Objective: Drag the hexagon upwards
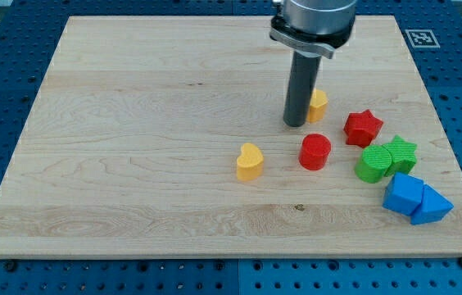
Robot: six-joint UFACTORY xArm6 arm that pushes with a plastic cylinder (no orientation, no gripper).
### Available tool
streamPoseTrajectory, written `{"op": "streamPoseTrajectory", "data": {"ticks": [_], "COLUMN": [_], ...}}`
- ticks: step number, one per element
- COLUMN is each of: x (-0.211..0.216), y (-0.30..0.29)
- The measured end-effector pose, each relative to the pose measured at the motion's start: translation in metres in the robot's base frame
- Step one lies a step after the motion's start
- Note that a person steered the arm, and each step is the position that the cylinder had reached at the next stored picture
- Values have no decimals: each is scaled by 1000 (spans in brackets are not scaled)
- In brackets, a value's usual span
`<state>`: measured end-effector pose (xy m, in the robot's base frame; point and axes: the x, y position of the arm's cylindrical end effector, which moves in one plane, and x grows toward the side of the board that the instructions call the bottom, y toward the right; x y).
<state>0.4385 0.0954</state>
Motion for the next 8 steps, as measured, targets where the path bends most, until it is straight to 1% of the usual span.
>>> {"op": "streamPoseTrajectory", "data": {"ticks": [2, 5, 7, 8], "x": [0, -39, -20, -34], "y": [42, 37, 6, 6]}}
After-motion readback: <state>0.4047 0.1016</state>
